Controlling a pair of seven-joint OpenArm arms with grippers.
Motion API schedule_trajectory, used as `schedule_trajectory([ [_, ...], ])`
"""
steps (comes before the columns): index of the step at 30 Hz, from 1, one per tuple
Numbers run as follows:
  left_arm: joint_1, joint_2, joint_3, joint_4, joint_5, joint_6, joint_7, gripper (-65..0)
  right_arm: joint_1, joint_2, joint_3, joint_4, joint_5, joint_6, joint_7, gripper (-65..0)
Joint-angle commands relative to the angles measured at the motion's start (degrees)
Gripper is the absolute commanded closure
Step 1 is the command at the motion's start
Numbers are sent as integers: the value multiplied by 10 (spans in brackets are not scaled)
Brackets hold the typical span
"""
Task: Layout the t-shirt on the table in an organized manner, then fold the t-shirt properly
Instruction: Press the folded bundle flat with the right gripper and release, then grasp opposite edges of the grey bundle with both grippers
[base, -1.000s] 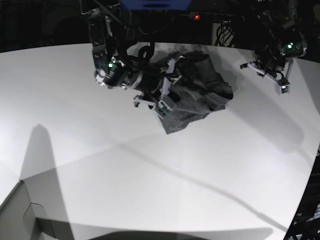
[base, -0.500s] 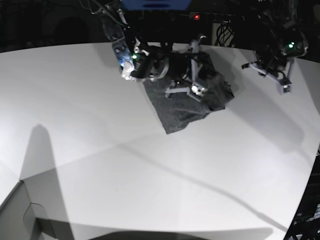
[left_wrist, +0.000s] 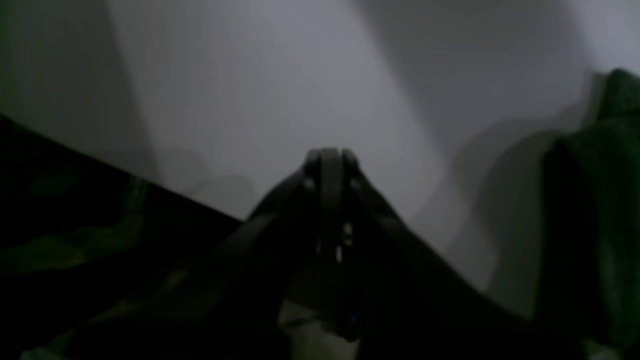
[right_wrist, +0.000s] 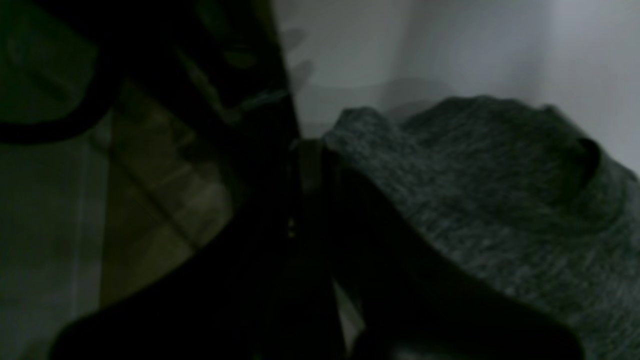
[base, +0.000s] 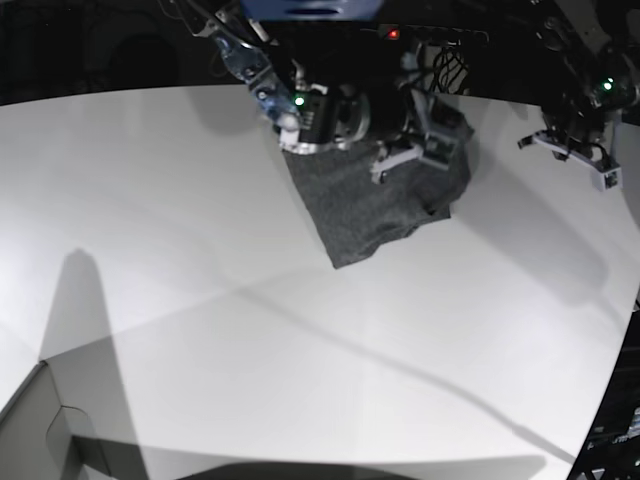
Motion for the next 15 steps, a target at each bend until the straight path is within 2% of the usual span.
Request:
schedule_trajectory([
  [1,0,-5,-4,10,-1,-1,-4,-3,12,-7,-9,9,15,2,16,-34],
  [7,0,-5,-4,10,-7,-1,-4,-5,14,7,-26,13,16,2,16,-200],
  [11,4,-5,-26,13,-72,-1,-3,-16,14,14,-6,13,16,2,16,-265],
  [13,5,-3,-51,24,-120,-1,-3,-68,12,19,15,18,17,2,16,-271],
  [15,5,-3,-62,28,-177,-1,6,-152,10,32,42,23,18,2,16,-270],
])
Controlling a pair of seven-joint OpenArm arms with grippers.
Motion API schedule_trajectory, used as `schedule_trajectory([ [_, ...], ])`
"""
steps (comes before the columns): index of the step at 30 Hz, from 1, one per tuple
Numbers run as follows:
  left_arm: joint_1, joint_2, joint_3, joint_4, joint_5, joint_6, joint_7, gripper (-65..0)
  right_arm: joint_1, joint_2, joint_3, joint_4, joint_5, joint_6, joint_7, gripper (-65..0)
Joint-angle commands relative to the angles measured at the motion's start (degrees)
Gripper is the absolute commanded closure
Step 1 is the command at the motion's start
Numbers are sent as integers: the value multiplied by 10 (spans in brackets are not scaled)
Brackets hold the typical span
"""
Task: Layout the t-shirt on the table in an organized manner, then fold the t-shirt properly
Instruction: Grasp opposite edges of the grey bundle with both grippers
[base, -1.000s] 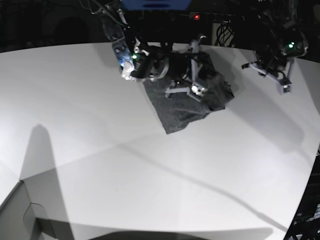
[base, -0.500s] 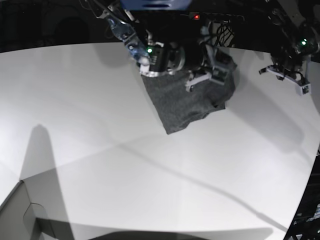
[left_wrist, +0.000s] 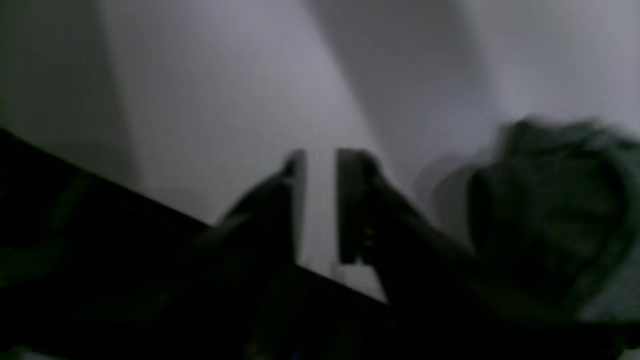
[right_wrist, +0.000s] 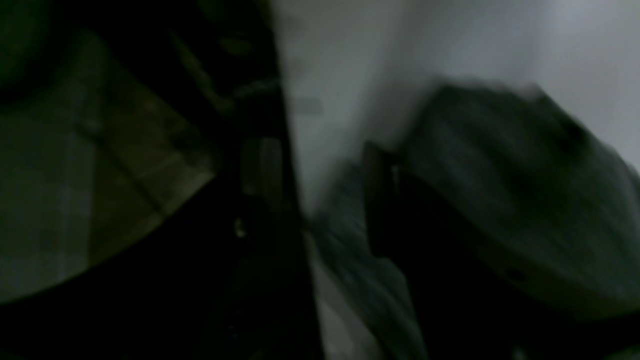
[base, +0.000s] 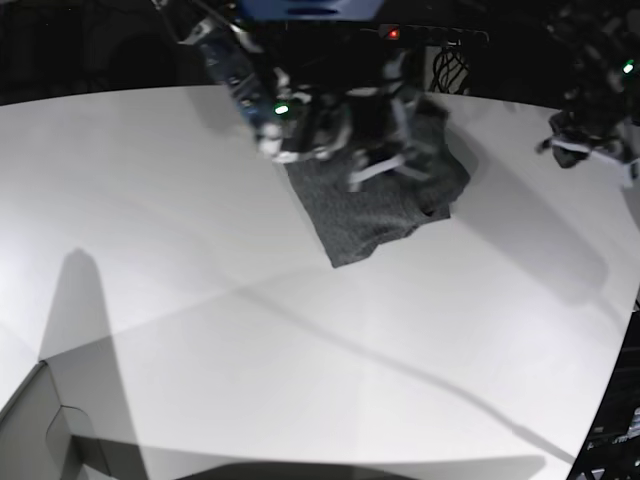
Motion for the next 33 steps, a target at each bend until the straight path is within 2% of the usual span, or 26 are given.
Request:
schedule_trajectory([
  [1,-3,-4,2,7,-36,-2,11,-197,3,0,11,19,9,2,13,-270],
  [5,-5,1,1,5,-141,-2,54,-339,-6,27,62,58,9,2,13,-270],
  [8,-10,23,4,-7,-172,-2,56,-387,-15,48,94,80,9,2,13,-270],
  [12,-41,46,5,-66,-171,-2,55,-395,-31,60,140,88,9,2,13,-270],
  [17,-79,45,61,-171,-172,-2,50,-395,-45,74,155,88,9,2,13,-270],
  [23,-75,41,117,-194,-173,-1,-13,-392,-56,85,155,88,8,2,12,-269],
  [24,-75,41,119,-195,-172,-1,-15,-384,-57,85,155,88,8,2,12,-269],
  [26,-75,41,119,-195,-172,-1,-16,-317,-57,86,155,88,8,2,12,-269],
  [29,-78,41,121,-196,-172,-1,-19,-156,-57,86,155,88,8,2,12,-269],
  [31,-81,41,122,-196,-172,-1,-15,-22,-57,86,155,88,8,2,12,-269],
  [33,-81,33,123,-192,-173,0,-15,0,-57,86,155,88,8,2,12,-269],
])
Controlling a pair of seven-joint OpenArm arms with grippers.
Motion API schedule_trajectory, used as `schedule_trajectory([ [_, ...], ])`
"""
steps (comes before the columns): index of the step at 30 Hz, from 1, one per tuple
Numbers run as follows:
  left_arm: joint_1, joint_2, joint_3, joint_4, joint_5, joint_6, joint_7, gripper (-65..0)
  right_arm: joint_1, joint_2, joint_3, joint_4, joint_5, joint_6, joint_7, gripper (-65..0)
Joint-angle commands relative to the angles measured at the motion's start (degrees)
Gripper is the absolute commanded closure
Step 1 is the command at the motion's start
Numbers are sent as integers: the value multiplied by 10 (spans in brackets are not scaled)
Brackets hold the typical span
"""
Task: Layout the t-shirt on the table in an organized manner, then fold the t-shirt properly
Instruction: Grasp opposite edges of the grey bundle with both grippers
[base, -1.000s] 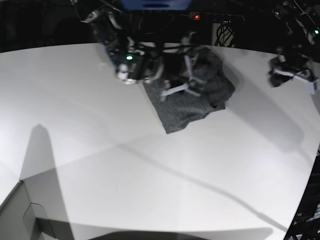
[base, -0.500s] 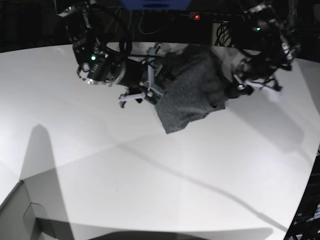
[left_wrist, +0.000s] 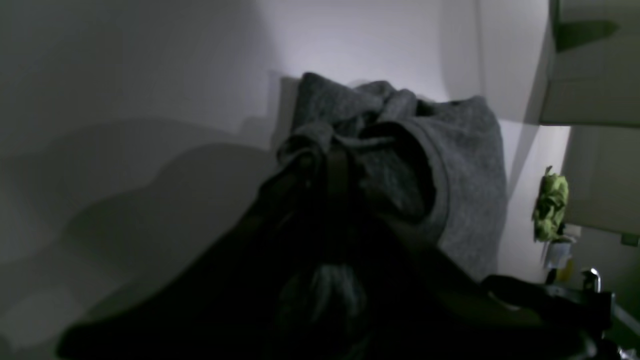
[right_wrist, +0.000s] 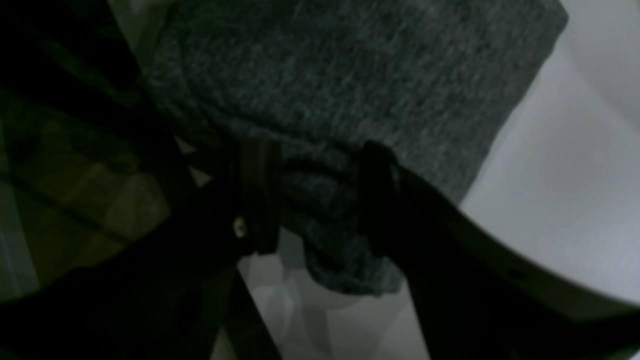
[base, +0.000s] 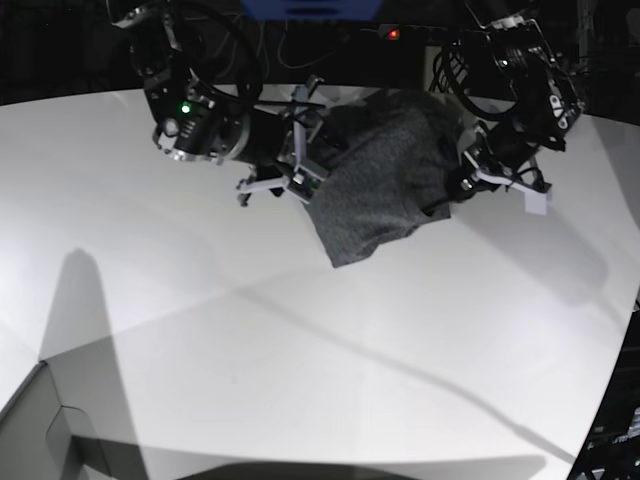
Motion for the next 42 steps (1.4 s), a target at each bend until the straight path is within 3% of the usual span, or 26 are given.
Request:
schedule_trajectory([
  [1,-4,-11,-1,12,-14,-2,-4,-15,4,0,0,11,10,2,12,-269],
  [9,-33,-33,-6,15,-16,-2,-5,0,8,0,0,11,10,2,12,-269],
  [21,-88,-36,-5,7,-8,3,-4,0,10,0,1,11,9,2,12,-269],
  [32,-92,-77,-1,-118,1,-2,-4,-15,10,0,26,11,10,2,12,-269],
  [34,-91,-79,-1,-118,1,-3,-3,-60,11,0,26,11,10,2,12,-269],
  [36,-83,-80,-1,-117,0,-3,-3,-146,11,0,26,11,10,2,12,-269],
  [42,-78,-81,-16,-94,-30,-3,35,-512,8,0,26,17,10,2,12,-274],
])
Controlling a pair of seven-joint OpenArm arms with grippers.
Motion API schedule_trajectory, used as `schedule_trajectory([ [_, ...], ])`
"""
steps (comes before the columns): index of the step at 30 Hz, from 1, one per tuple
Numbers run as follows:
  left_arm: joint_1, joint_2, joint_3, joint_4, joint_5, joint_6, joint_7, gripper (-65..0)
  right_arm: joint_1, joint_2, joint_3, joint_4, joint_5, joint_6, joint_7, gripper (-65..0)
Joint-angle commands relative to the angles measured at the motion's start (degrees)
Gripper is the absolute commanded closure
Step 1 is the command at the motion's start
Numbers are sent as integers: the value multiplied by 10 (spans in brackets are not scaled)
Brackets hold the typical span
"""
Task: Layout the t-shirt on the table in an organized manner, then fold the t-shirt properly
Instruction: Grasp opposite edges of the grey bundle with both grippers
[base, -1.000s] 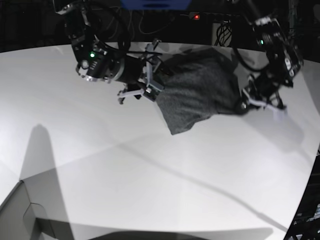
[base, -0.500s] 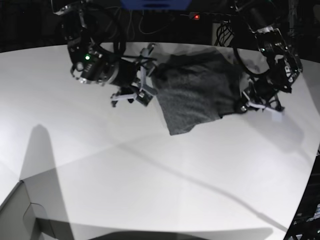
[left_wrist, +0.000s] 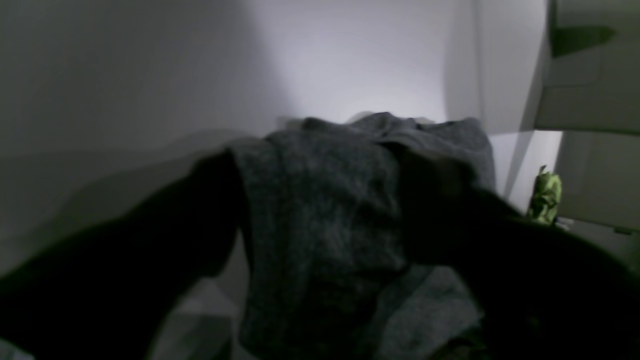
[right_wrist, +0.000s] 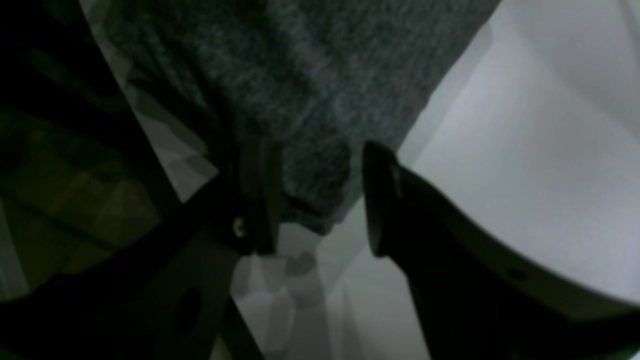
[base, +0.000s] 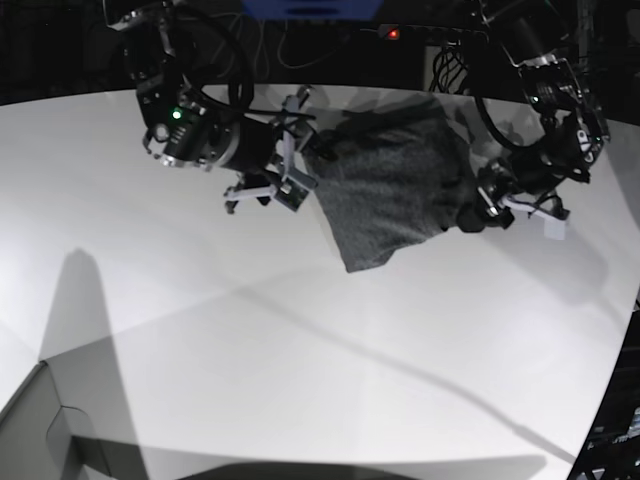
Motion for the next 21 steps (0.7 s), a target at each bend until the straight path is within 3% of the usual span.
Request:
schedule_trajectory([
  [1,3,-7,-9,18,-12,2,6,-549,3,0,1,17,12,2,14,-274],
  [4,16,-7,-22,47,-55,2,15,-626,1,0,1,21,12,2,14,-275],
  [9,47,-5,-27,91,-93,5,26,-638,0,0,2,24,12,2,13,-275],
  [16,94,14,-27,94,-90,9,24,-639,1,0,37,29,13,2,-25,-275],
  [21,99,19,-5,94,-37,9,23,-639,1,0,43,46,13,2,-25,-275],
])
